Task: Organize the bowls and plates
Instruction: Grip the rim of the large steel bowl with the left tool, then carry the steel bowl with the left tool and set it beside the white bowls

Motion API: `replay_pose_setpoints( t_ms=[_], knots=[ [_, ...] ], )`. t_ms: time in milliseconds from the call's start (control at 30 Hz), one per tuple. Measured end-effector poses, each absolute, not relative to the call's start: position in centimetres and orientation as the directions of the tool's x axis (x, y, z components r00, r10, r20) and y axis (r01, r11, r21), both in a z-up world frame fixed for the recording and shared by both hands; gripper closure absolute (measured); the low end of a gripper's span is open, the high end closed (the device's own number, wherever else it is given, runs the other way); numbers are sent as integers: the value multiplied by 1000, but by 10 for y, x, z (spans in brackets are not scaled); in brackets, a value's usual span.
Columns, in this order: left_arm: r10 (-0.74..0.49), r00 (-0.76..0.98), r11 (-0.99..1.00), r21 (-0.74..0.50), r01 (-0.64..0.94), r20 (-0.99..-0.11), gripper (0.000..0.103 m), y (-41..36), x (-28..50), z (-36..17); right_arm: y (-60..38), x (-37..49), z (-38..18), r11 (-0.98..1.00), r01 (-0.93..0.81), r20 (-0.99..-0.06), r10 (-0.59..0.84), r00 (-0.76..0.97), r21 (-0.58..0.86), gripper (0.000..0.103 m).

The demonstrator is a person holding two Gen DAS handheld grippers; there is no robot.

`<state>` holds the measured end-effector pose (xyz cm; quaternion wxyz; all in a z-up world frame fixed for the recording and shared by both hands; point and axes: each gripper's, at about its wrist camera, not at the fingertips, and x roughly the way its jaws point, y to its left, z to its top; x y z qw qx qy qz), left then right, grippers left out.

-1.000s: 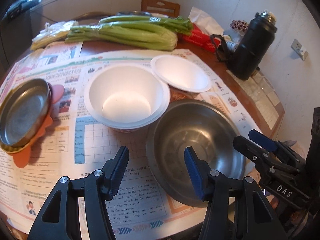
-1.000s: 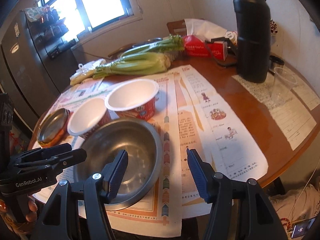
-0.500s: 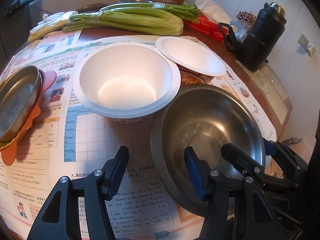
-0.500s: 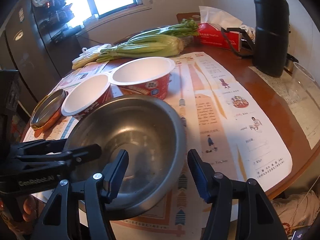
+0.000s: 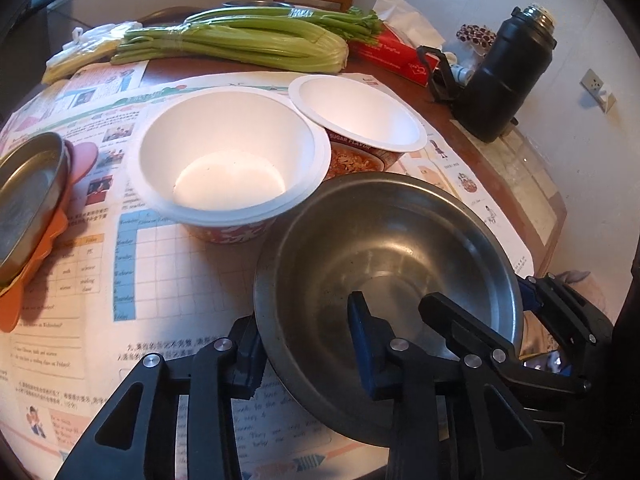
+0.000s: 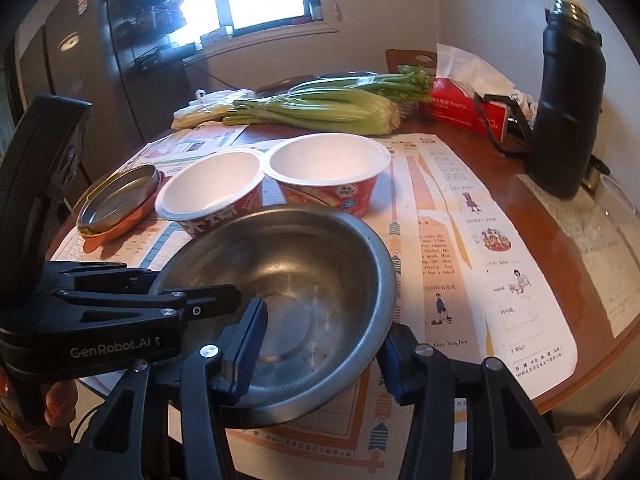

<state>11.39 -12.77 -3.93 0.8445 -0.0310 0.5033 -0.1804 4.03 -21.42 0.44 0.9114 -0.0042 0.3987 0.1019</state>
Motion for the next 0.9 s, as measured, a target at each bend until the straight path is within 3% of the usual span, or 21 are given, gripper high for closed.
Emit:
replay_pose_setpoints(
  t_ms=[467,600,900],
  knots=[
    [-311,471,948,-238,209,-825,65,-69,70,-28,-164,12,15,956,-284,-733,243,635,71,51],
    [-301,488,953,-242,181,-819,58,-51,64,-28,-142,9,9,944,-323,-747,264,610,70,51],
    [-259,505,966,-214,147,-823,58,-37,63,-28,-124,6,3,933,-351,-742,288,606,75,51]
  ],
)
